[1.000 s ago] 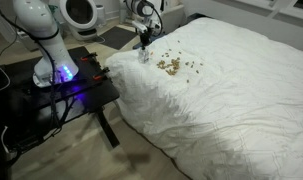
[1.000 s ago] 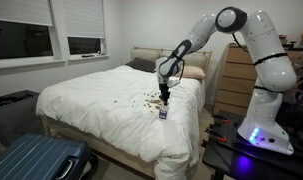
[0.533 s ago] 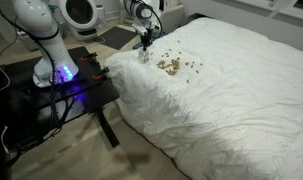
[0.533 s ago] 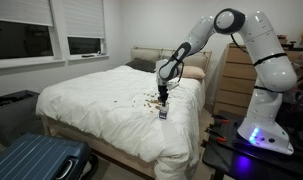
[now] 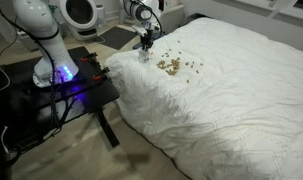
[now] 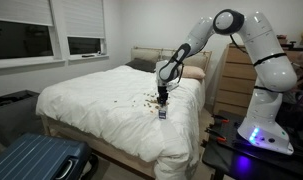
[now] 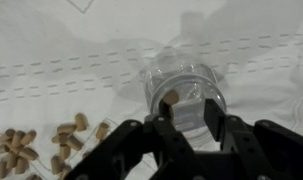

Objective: Pick some objects from the bed and put them in the clear bottle

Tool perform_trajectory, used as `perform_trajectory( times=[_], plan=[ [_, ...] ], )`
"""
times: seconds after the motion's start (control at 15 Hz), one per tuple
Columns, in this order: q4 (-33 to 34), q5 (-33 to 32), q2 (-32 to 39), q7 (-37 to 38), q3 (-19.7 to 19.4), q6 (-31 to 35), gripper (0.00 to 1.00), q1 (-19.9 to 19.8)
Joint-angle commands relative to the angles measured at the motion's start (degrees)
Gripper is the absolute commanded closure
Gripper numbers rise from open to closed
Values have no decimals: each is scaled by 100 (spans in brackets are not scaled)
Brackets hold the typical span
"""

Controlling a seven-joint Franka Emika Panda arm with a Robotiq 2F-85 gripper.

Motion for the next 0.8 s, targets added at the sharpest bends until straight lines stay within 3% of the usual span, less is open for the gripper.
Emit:
perform_trajectory(
  times=[0.0,0.4,0.47,0.53,0.6,0.67,0.73],
  plan=[
    [-161,-108,-103,-42,3,167,27,4],
    [-216,-107,-152,-37,-3,210,27,1],
    [-217,-99,-162,-68,8,192,77,-14],
    [-207,-57,-164,-51,19,157,79,-31],
    [-200,-56,-162,-42,14,134,35,-32],
    [-199,-54,-163,-46,15,129,40,-37],
    [-203,-56,-167,-43,13,135,39,-36]
  ],
)
